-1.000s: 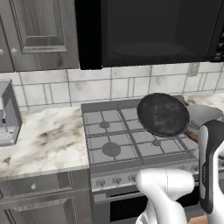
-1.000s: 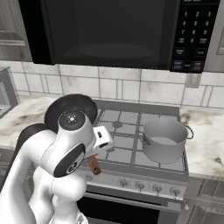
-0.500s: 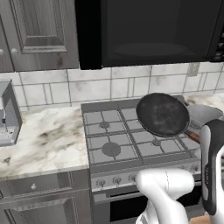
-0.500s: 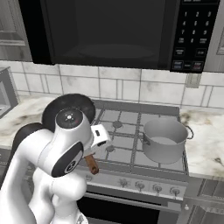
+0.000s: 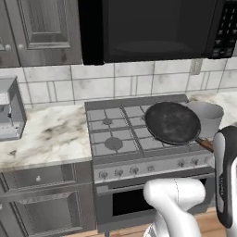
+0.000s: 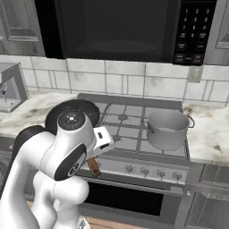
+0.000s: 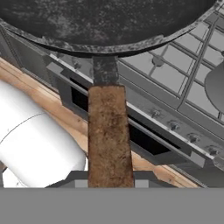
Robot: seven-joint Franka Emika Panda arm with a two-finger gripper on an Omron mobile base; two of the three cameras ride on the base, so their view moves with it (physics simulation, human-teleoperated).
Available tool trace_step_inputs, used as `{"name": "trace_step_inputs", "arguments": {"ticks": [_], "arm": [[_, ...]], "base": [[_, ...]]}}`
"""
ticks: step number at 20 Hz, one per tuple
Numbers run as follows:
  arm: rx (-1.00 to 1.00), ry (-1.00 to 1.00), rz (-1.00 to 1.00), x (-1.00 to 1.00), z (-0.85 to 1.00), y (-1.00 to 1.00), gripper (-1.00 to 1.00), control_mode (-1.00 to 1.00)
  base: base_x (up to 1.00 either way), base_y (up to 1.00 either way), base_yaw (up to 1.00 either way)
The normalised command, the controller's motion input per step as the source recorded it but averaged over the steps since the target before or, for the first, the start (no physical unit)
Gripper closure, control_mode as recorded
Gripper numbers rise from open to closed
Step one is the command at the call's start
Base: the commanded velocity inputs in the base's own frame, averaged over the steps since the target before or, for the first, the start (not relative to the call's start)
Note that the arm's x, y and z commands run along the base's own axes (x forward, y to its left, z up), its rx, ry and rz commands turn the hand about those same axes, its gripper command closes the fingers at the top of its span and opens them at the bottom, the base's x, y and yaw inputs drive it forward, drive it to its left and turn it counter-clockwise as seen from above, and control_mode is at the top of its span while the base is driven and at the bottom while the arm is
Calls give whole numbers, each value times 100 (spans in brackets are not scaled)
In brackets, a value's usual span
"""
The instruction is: Move the pot and pan from the stove into the sink.
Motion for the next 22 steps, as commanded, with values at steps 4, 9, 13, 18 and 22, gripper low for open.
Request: {"name": "trace_step_inputs", "arguments": {"ticks": [4,9,13,18,22], "arm": [[0,0,0,0,0,0,100,100],[0,0,0,0,0,0,100,100],[0,0,0,0,0,0,100,100],[0,0,0,0,0,0,100,100],[0,0,0,0,0,0,100,100]], "base": [[-6,-4,-4],[-5,-14,-37],[0,-1,-48],[0,-1,-49],[0,0,-50]]}}
